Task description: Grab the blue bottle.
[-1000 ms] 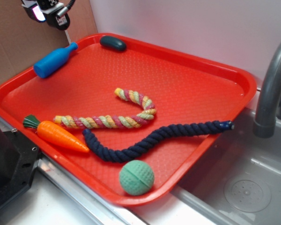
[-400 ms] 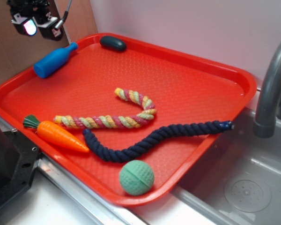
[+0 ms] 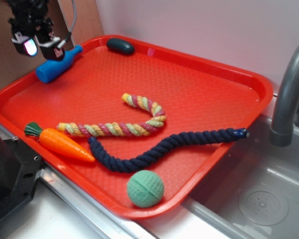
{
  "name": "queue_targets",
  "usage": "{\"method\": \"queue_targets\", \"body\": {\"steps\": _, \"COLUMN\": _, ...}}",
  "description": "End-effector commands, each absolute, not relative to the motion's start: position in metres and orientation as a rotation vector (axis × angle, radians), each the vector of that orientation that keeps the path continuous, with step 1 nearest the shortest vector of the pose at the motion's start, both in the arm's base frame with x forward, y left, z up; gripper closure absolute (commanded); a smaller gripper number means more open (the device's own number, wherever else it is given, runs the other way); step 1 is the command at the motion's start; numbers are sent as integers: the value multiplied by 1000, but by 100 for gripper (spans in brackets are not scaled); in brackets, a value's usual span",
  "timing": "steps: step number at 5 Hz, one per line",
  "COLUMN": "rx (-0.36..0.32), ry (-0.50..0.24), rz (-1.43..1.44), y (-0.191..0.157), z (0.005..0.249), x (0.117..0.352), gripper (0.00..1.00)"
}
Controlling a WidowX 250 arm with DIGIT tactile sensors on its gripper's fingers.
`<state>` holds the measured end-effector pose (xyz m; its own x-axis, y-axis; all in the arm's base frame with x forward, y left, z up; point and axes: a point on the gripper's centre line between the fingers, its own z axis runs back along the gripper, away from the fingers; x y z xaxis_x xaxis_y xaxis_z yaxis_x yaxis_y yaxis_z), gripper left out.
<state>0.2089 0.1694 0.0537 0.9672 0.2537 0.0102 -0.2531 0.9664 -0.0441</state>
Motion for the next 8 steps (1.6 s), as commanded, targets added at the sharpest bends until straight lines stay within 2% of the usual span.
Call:
{"method": "queue_targets", "body": {"steps": 1, "rx": 8, "ry": -19, "rz": 221, "y": 159, "z": 48, "x": 223, "gripper": 0}}
{"method": "queue_targets", "body": {"steps": 3, "rx": -2, "ry": -41, "rz": 153, "y": 127, "z": 32, "x": 234, "gripper": 0}}
{"method": "queue_targets", "body": {"steps": 4, "rx": -26, "ry": -106, "rz": 228, "y": 118, "z": 33, "x": 239, "gripper": 0}}
{"method": "queue_targets", "body": {"steps": 5, "rx": -31, "ry": -149, "rz": 478, "y": 129, "z": 32, "x": 244, "gripper": 0}}
{"method": "queue_targets", "body": {"steps": 6, "rx": -99, "ry": -125, "rz": 631, "y": 141, "z": 31, "x": 248, "gripper": 0}}
{"method": "queue_targets", "body": {"steps": 7, "rx": -88, "ry": -134, "rz": 688, "y": 144, "z": 31, "x": 247, "gripper": 0}}
{"method": "queue_targets", "body": {"steps": 8, "rx": -92, "ry": -94, "rz": 587, "y": 143, "z": 35, "x": 246, "gripper": 100}}
